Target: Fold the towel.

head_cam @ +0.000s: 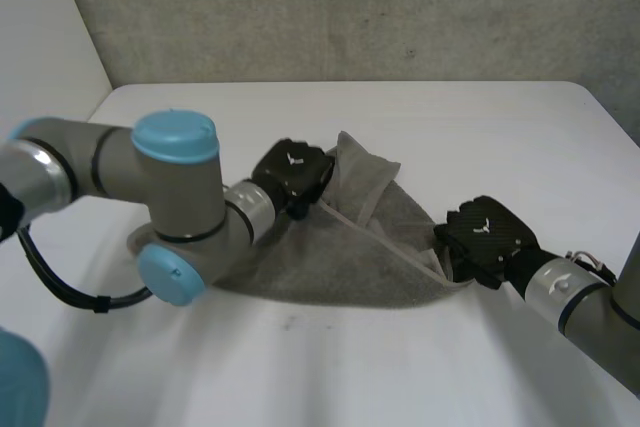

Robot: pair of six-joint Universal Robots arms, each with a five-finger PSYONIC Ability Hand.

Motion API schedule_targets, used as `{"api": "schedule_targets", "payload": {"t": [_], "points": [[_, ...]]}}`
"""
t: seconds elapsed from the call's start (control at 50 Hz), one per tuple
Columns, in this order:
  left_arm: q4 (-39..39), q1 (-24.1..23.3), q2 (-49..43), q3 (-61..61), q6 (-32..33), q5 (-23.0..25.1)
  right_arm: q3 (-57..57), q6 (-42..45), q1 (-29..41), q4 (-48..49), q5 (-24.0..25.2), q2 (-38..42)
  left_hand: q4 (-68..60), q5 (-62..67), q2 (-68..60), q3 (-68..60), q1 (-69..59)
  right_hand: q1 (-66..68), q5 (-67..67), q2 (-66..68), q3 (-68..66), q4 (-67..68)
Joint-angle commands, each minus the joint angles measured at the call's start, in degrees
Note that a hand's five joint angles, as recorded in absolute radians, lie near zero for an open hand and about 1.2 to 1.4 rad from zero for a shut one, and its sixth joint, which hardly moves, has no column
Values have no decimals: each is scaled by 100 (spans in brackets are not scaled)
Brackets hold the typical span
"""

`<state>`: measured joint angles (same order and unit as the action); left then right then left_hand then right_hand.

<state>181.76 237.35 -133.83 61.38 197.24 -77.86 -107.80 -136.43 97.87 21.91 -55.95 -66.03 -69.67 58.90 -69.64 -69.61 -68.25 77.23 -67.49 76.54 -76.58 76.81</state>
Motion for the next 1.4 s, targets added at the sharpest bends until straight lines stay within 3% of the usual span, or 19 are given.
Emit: {"api": "schedule_targets", "payload": {"t": [0.02, 0.12, 0.2, 0.22, 0.24, 0.26, 0.28, 0.4, 0.42, 0.44, 0.46, 0.66, 0.86, 1.0, 1.1, 1.4], "points": [[-36, 127, 868, 137, -62, -10, 434, -804, 65, -107, -310, -549, -1033, 1110, -1036, -1039, -1175, 277, -251, 346, -342, 319], [-9, 338, 1631, 505, -54, 77, 681, -1668, 30, -336, -514, -1272, -1033, 1110, -1036, -1039, -1175, 277, -251, 346, -342, 319], [52, 338, 1720, 717, -45, 104, 664, -2159, 12, -591, -453, -1605, -1033, 1110, -1036, -1039, -1175, 277, -251, 346, -342, 319], [87, 338, 1703, 787, -45, 104, 594, -2204, 21, -609, -452, -1623, 2262, -2185, 2259, 2256, 2121, 277, -251, 346, -342, 319], [88, 338, 1703, 788, -45, 104, 593, -2204, 21, -609, -452, -1624, 2295, -2218, 2292, 2289, 2153, 277, -251, 346, -342, 319], [105, 329, 1642, 822, -27, 104, 524, -2187, 30, -618, -452, -1598, 4877, -4800, 4874, 4870, 4735, 277, -251, 346, -342, 319], [131, 320, 1467, 823, -19, 104, 523, -2187, 30, -618, -452, -1597, 5269, -5192, 5266, 5262, 5127, 277, -251, 346, -342, 319], [131, 285, 632, 595, 8, 104, 189, -2020, 30, -609, -443, -1501, 5223, -5146, 5220, 5216, 5081, -19, 46, 49, -46, 22], [131, 285, 630, 594, 8, 104, 128, -1993, 13, -609, -452, -1431, 5223, -5145, 5219, 5216, 5081, -2784, 2810, -2715, 2719, -2742], [131, 285, 439, 525, 8, 104, 128, -1993, 13, -609, -452, -1430, 5189, -5112, 5186, 5182, 5047, -2812, 2838, -2743, 2747, -2770], [131, 285, 437, 524, 8, 104, 41, -1976, 4, -600, -444, -1387, 5189, -5112, 5186, 5182, 5047, -3844, 3871, -3776, 3779, -3803], [132, 276, -432, 32, 17, 279, -479, -1598, -40, -416, -400, -1193, 3946, -3869, 3943, 3940, 3805, -3872, 3898, -3803, 3807, -3830], [123, 268, -732, -276, 17, 429, -997, -587, -470, -196, 259, -1035, 3524, -3447, 3520, 3517, 3382, -4191, 4218, -4123, 4126, -4150], [123, 267, -829, -381, 17, 429, -1068, -561, -629, -205, 295, -1000, 3490, -3413, 3487, 3483, 3348, -4174, 4201, -4106, 4109, -4133], [123, 267, -899, -443, 17, 429, -1077, -552, -673, -187, 304, -973, 2785, -2708, 2782, 2778, 2643, -4208, 4234, -4139, 4143, -4166], [105, 267, -934, -469, 17, 429, -734, -499, -603, 32, 277, -130, 2464, -2387, 2461, 2457, 2322, -4191, 4218, -4123, 4126, -4150]]}}
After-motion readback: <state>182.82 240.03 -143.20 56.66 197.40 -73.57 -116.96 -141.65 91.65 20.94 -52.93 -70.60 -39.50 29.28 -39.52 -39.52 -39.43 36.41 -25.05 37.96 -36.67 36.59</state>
